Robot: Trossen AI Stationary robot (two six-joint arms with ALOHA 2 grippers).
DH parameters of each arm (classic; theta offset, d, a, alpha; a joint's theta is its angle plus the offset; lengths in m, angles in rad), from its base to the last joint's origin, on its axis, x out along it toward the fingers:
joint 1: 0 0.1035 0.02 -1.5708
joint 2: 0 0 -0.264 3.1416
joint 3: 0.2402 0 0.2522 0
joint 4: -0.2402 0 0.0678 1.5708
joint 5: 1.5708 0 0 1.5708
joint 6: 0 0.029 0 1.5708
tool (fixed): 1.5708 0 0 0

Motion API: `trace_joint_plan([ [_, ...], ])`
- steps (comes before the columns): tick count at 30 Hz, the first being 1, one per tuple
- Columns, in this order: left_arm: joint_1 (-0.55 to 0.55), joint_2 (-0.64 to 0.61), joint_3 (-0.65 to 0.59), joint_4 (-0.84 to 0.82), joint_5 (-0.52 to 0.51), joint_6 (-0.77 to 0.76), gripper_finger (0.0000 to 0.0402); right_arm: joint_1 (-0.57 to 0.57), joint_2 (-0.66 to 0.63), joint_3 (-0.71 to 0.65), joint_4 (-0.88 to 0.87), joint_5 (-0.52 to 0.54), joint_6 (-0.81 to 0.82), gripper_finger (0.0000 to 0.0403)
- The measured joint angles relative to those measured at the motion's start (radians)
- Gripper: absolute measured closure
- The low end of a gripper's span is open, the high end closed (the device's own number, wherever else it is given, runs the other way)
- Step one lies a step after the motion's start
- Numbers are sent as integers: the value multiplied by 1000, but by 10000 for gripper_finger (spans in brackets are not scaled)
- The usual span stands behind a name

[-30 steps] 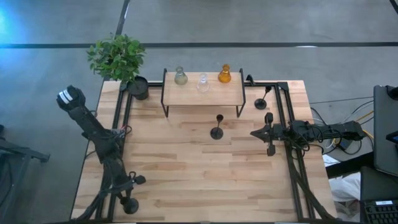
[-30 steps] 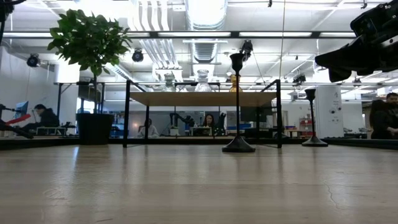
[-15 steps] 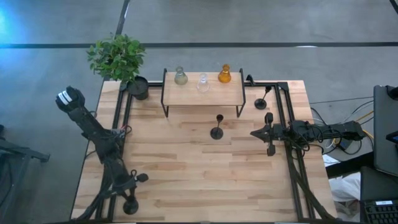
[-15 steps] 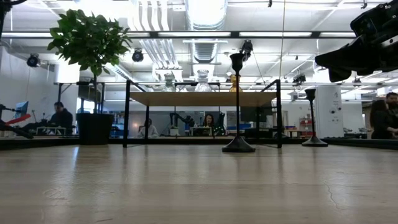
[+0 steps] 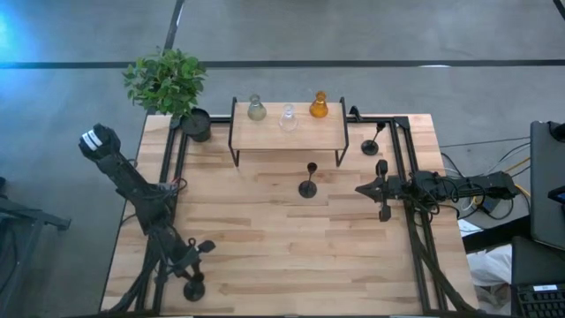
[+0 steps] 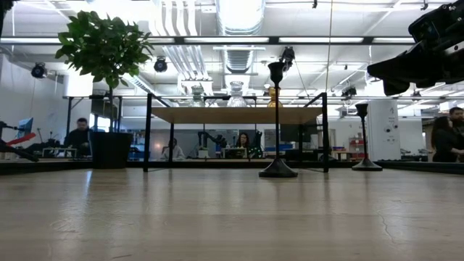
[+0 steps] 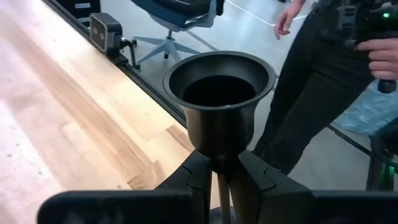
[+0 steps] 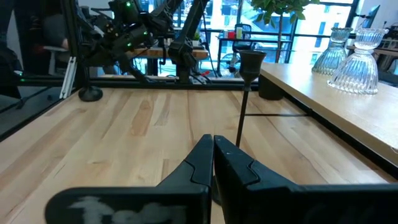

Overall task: Pick & Place candle stick holders
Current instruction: Put the bottom black candle holder on the shelf aligned with the green candle holder

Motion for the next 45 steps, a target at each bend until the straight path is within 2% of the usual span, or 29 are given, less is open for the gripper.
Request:
trace_joint_plan([
  [5,0,-8,28,-8,-116,-20,365,0,0,0,0,0,0,394],
  [9,1,-28,93,-85,-300,-5,365,0,0,0,0,0,0,394],
  [17,25,-63,379,-421,-752,48,365,0,-1,0,0,0,0,394],
  [20,79,-79,481,-451,-835,105,365,0,-2,0,0,0,0,394],
  [26,287,-102,613,-502,-827,181,365,0,-1,0,0,0,0,394],
  [35,654,-106,808,-625,-667,185,365,0,-1,0,0,0,0,394],
  [45,955,-59,885,-646,-504,233,366,0,-1,0,0,0,0,394],
])
